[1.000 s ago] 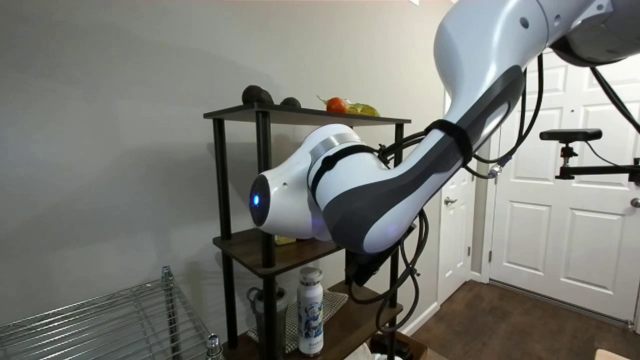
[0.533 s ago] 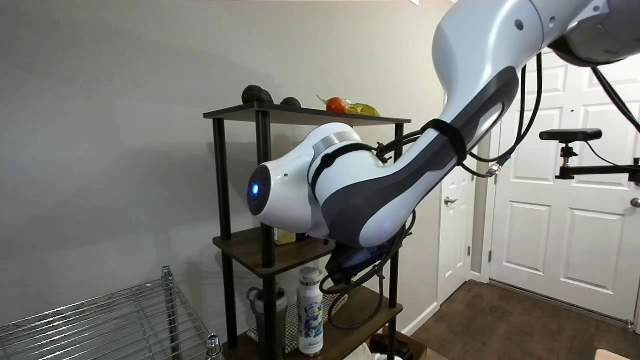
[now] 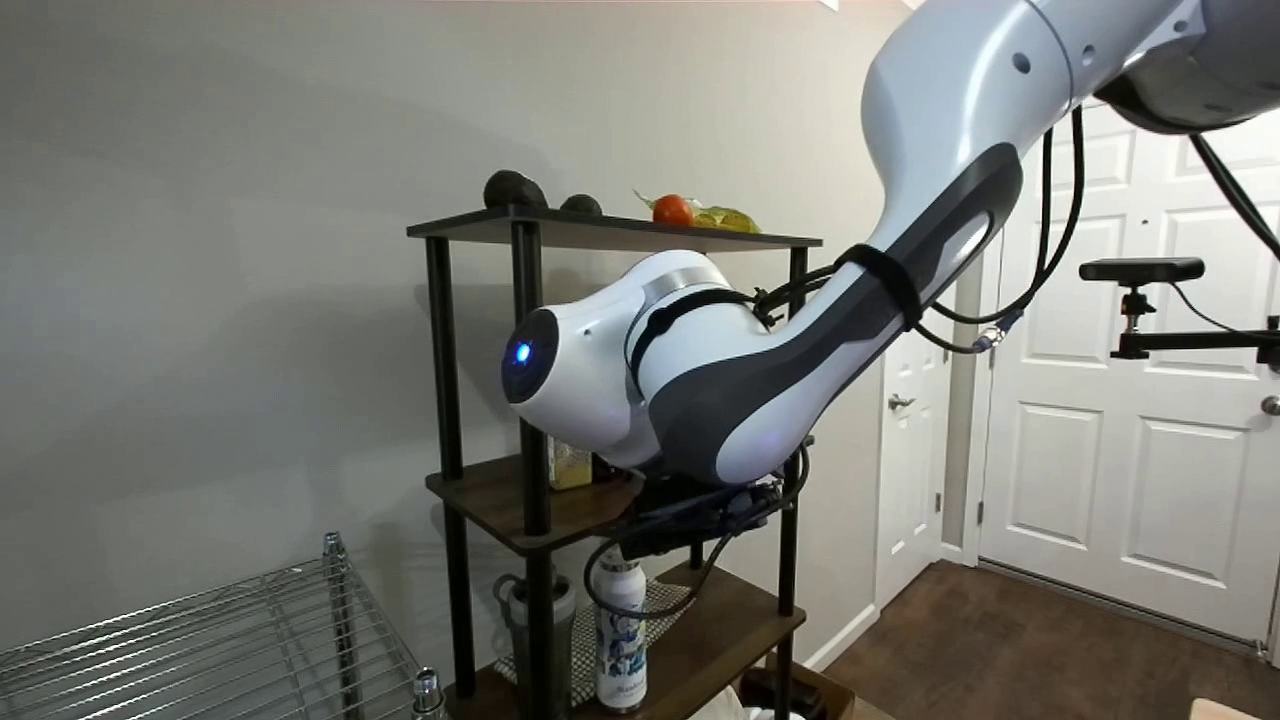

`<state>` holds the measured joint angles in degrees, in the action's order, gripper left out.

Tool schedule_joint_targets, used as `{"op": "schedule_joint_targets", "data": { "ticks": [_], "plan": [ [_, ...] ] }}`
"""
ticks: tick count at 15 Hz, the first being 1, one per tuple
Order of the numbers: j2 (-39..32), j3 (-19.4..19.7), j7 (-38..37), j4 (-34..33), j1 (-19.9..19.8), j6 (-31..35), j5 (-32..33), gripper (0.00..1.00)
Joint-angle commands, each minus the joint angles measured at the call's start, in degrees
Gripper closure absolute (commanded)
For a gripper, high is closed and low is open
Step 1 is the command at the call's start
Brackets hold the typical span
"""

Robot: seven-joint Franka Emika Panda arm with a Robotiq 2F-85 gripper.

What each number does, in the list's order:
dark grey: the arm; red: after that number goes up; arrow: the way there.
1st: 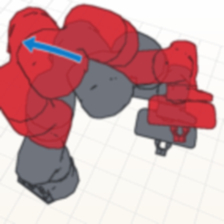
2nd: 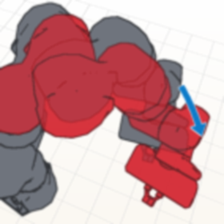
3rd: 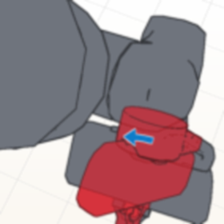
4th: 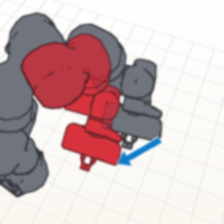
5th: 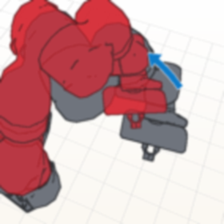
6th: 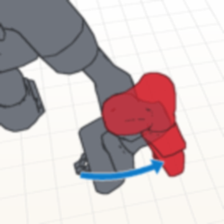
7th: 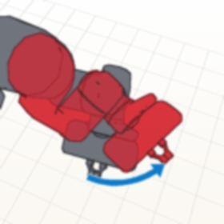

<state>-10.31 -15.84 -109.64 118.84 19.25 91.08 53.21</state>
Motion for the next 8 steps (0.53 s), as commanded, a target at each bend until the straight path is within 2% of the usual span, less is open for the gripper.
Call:
{"op": "schedule_joint_targets", "data": {
  "ticks": [1, 8],
  "plan": [
    [2.1, 0.8, -2.8, 2.4, -1.2, 5.2, 0.9, 0.00],
    [4.1, 1.2, -5.1, 2.2, -0.8, 8.7, 6.5, 0.00]
  ]
}}
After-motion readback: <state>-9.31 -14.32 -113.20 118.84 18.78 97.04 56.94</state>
